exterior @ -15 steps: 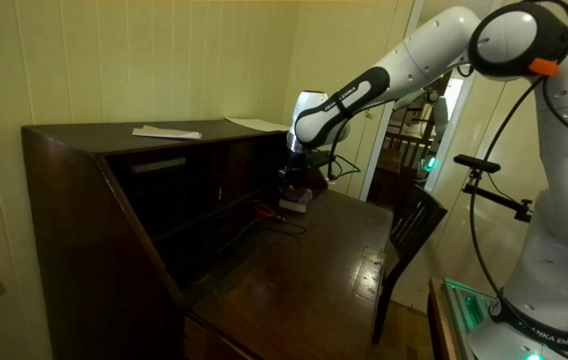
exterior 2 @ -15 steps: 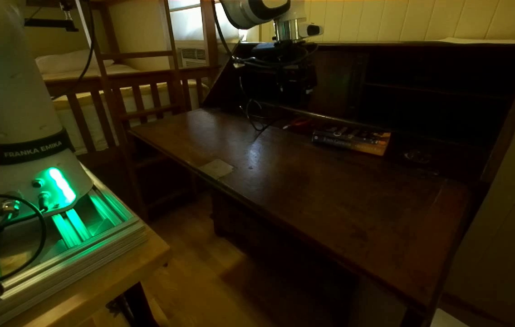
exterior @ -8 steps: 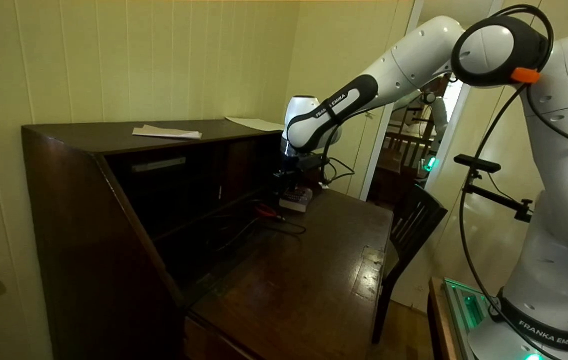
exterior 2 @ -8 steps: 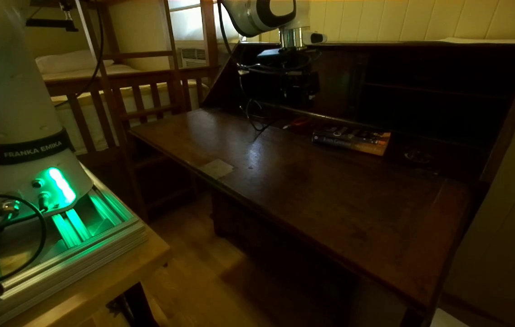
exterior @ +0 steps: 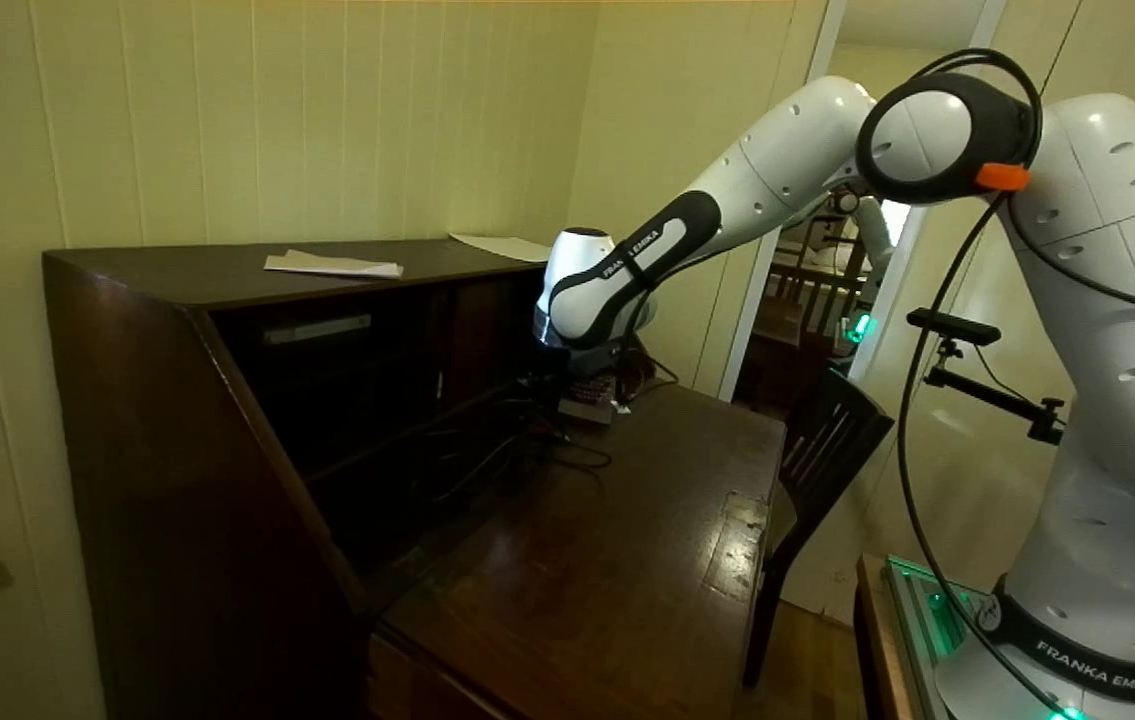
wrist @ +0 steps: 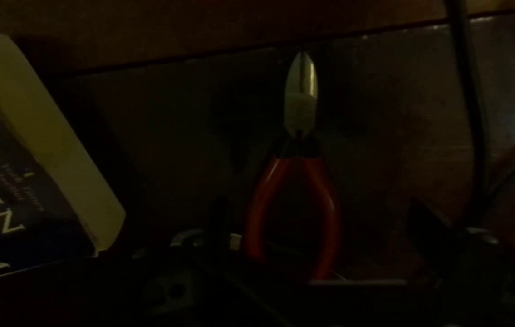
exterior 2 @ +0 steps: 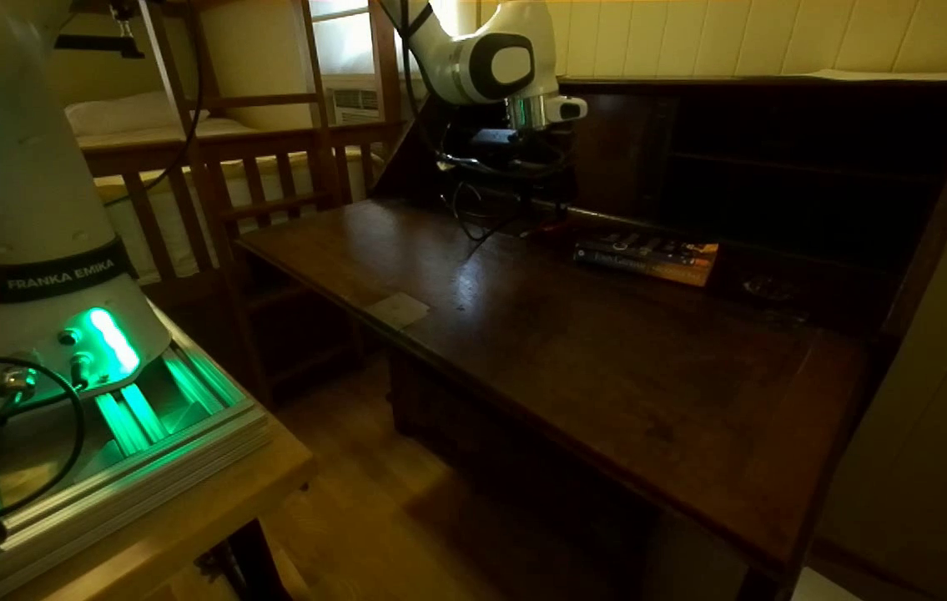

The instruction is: Use the orange object to open the cabinet door

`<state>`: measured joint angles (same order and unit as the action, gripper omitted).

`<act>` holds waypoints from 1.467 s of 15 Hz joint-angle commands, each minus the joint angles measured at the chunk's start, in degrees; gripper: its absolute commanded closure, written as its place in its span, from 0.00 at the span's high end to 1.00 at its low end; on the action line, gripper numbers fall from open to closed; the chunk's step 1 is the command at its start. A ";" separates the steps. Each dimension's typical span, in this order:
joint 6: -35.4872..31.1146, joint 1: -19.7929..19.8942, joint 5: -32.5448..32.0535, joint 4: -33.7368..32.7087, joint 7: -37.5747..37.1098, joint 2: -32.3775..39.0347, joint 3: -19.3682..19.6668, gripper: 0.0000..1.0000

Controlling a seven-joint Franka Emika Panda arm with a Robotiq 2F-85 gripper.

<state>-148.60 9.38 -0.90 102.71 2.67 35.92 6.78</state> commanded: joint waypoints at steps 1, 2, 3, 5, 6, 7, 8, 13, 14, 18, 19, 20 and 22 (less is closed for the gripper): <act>-0.56 3.11 2.92 -4.34 2.30 3.48 -2.61 1.00; -0.30 4.03 3.96 -5.00 2.68 4.14 -3.30 1.00; 0.06 4.86 4.94 -5.55 2.93 4.56 -3.89 1.00; 0.60 6.15 6.23 -6.58 3.81 5.56 -4.72 0.75; 0.64 6.62 6.62 -6.95 4.18 5.96 -5.06 0.74; 0.77 6.79 6.64 -7.24 4.23 6.24 -5.06 0.66; 0.94 6.91 6.63 -7.60 4.25 6.29 -5.13 0.59; 6.66 5.67 4.74 -6.49 4.38 3.48 -4.17 0.29; 8.22 5.28 4.10 -5.20 4.75 1.99 -3.84 0.29; 9.51 2.83 -3.35 6.34 8.73 -7.93 -0.29 0.29; 9.38 2.35 -6.14 8.74 9.33 -9.96 0.91 0.29; 7.12 2.15 -9.00 11.47 10.23 -11.44 1.85 0.29; 6.05 2.10 -13.95 15.38 13.01 -14.30 2.98 0.29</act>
<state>-139.76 12.55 -8.46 108.88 12.12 28.51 7.37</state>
